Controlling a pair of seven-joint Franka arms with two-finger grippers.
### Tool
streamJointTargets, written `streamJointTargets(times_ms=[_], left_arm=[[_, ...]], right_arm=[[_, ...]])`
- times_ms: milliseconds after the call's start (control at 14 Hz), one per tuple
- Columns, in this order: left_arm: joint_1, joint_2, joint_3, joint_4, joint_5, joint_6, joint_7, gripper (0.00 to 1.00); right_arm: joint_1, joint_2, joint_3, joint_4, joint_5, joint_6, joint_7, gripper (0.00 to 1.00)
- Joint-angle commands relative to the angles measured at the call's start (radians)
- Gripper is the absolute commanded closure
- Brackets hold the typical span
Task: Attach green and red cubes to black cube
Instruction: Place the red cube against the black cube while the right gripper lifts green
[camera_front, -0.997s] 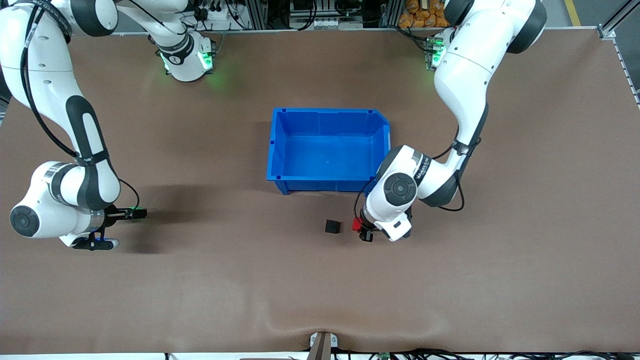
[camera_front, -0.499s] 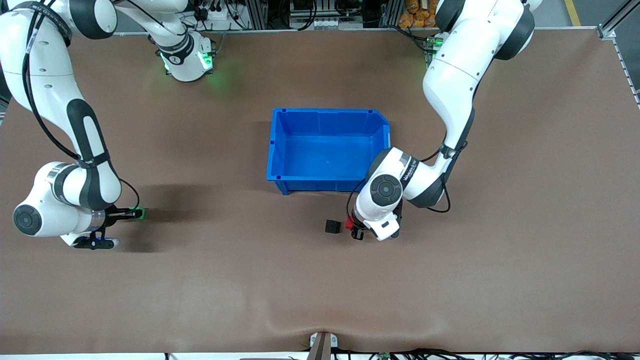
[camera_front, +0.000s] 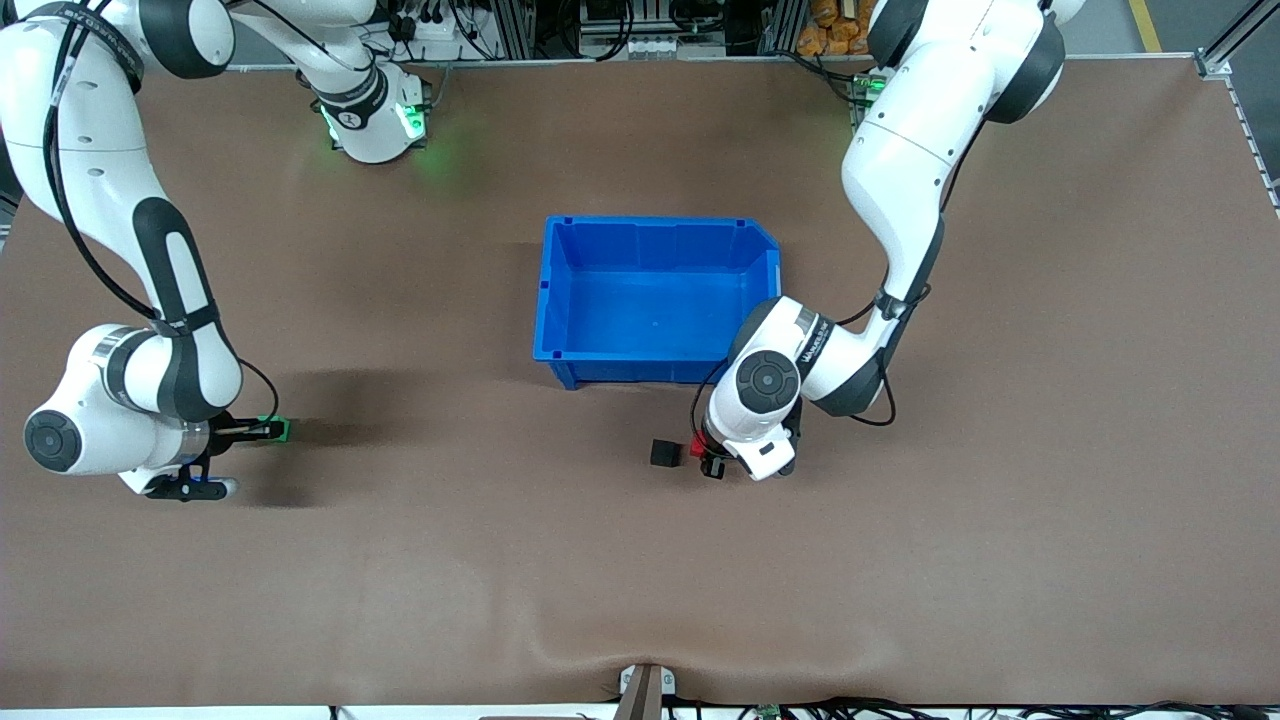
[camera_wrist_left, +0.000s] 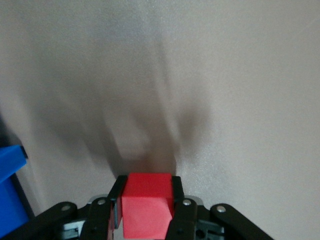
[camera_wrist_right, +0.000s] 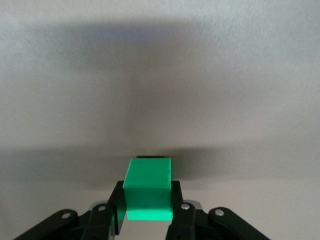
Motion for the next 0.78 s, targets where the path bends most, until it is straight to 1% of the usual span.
streamJointTargets(times_ms=[0,142,214,570,712], left_arm=[[-0.022,0.026,0.017,0.031,-0.004,0.030,0.009,1.00],[-0.022,0.027,0.017,0.032,-0.004,0.044,0.011,1.00],[-0.022,0.027,0.017,0.037,-0.004,0.047,0.011,1.00],[-0.030,0.046,0.017,0.052,-0.004,0.087,0.011,1.00],[-0.035,0.046,0.017,0.052,-0.004,0.099,0.009,1.00]], right_arm=[[-0.003,-0.012,0.014,0.034,0.013,-0.041,0.012,1.00],[0.014,-0.011,0.017,0.083,0.013,-0.137,0.102,1.00],[0.027,-0.011,0.018,0.089,0.013,-0.167,0.139,1.00],[0.083,-0.019,0.021,0.106,0.017,-0.172,0.275,1.00],[0.099,-0.022,0.029,0.115,0.032,-0.172,0.332,1.00]])
